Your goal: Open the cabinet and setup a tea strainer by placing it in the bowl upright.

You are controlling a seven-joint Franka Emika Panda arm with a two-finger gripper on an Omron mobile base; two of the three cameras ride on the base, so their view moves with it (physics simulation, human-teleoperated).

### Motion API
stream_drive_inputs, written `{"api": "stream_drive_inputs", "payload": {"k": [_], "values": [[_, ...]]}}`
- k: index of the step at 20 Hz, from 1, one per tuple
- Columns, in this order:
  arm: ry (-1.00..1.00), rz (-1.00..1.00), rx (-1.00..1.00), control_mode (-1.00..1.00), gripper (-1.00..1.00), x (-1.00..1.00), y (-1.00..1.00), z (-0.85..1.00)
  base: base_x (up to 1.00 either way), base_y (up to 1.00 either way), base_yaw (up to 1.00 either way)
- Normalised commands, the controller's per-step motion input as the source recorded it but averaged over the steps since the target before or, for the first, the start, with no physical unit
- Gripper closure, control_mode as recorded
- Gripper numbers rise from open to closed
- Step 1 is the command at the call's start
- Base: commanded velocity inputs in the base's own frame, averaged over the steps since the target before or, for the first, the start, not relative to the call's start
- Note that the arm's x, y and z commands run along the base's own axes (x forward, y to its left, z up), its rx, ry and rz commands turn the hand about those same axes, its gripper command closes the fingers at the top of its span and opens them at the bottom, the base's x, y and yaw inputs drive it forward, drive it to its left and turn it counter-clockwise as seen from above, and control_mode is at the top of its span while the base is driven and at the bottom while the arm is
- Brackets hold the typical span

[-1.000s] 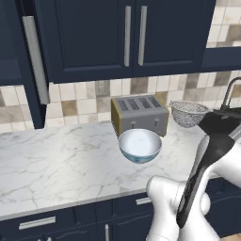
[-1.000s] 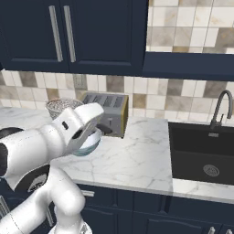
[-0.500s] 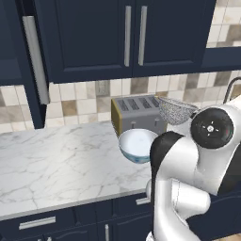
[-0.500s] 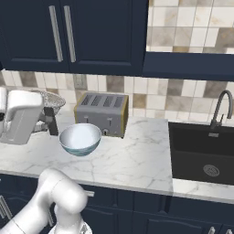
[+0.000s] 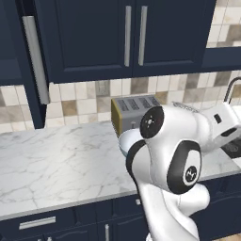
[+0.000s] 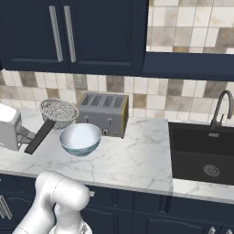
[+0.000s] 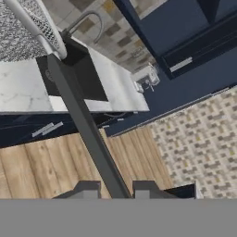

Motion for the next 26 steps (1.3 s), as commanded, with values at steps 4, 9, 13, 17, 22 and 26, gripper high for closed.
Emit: {"api": "stream_drive_inputs", "payload": {"k": [4, 9, 13, 17, 22, 26], "values": [[0.03, -0.01, 0.0, -1.0, 1.0, -0.12, 0.01, -0.03, 0.0, 0.0, 0.0], [0.15, -0.24, -0.14, -1.0, 1.0, -0.1, 0.17, -0.32, 0.0, 0.0, 0.0], [0.04, -0.32, -0.28, -1.0, 1.0, -0.42, 0.55, -0.43, 0.0, 0.0, 0.0], [0.0, -0.29, -0.28, -1.0, 1.0, -0.42, 0.64, -0.17, 0.0, 0.0, 0.0], [-0.02, -0.3, -0.2, -1.0, 1.0, -0.02, 0.56, 0.0, 0.0, 0.0, 0.0], [-0.01, -0.26, -0.16, -1.0, 1.0, 0.15, 0.64, -0.02, 0.0, 0.0, 0.0]]}}
